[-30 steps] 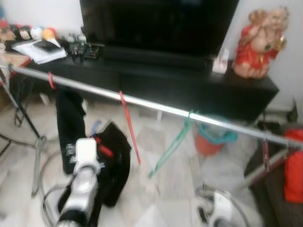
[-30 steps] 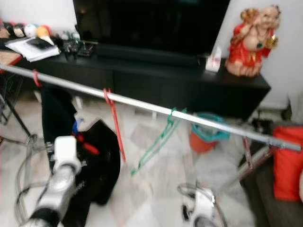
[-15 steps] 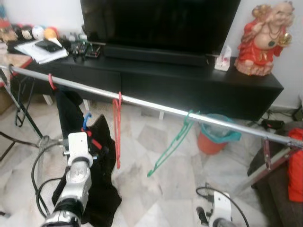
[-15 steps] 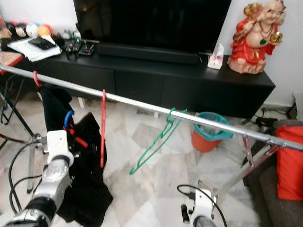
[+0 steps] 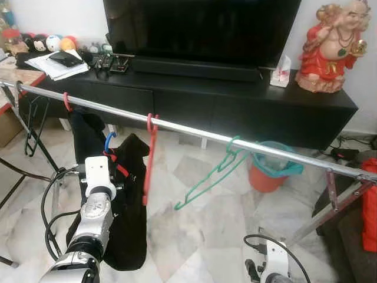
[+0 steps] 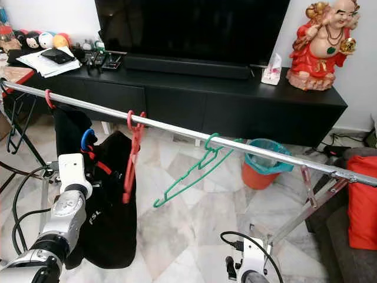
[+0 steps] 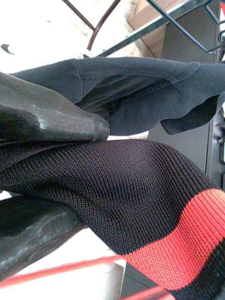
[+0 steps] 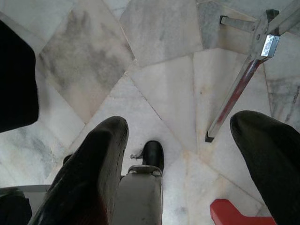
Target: Hang hanger
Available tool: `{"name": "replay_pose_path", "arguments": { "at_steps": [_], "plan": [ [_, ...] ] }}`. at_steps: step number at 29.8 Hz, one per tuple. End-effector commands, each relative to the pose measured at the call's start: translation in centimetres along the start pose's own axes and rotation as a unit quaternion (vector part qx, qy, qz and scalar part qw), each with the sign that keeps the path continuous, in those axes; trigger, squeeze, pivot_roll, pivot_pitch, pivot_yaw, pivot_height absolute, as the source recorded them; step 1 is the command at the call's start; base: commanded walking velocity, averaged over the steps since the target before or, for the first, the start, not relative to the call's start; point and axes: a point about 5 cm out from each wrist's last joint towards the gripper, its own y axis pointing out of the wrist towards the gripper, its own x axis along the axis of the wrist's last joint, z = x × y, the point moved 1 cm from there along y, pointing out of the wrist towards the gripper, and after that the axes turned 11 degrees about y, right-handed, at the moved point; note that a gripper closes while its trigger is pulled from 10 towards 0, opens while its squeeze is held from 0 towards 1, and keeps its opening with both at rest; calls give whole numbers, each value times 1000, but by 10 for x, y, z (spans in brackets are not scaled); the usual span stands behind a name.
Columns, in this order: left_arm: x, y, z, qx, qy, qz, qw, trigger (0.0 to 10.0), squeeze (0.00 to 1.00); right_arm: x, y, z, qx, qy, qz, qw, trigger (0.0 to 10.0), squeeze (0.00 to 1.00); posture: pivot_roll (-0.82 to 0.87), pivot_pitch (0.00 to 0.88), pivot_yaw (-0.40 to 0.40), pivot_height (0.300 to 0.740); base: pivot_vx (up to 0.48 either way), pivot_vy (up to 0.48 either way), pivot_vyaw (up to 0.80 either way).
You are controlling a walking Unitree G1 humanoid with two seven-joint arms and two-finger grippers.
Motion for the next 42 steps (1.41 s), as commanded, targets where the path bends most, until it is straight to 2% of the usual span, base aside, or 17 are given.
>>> {"name": "replay_pose_path", "arguments": {
  "at_steps": [1,2,7,13,23,42],
  "plan": [
    [9,3,6,10,-10,-24,1000,10000,0,0,0,-3,-5,-12,5,1000,10000,0,-5,0,-47,740,0,0,0],
    [10,4,6,10,-11,-27,1000,10000,0,0,0,-5,-14,-35,14,999,10000,0,-5,0,-47,740,0,0,0],
    [16,5,8,12,-6,-42,999,10000,0,-3,0,-9,-30,-78,42,996,10000,0,-4,0,-46,740,0,0,0],
    [18,5,16,24,-4,-51,998,10000,0,-4,0,-8,-31,-75,50,995,10000,0,-1,0,-45,740,0,0,0],
    [17,4,15,22,-6,-53,998,10000,0,-4,0,-8,-36,-61,46,996,10000,0,-1,0,-43,740,0,0,0],
    [18,3,15,20,-7,-60,998,10000,0,-3,0,-6,-32,-57,40,997,10000,0,2,0,-42,740,260,0,0]
  ]
}}
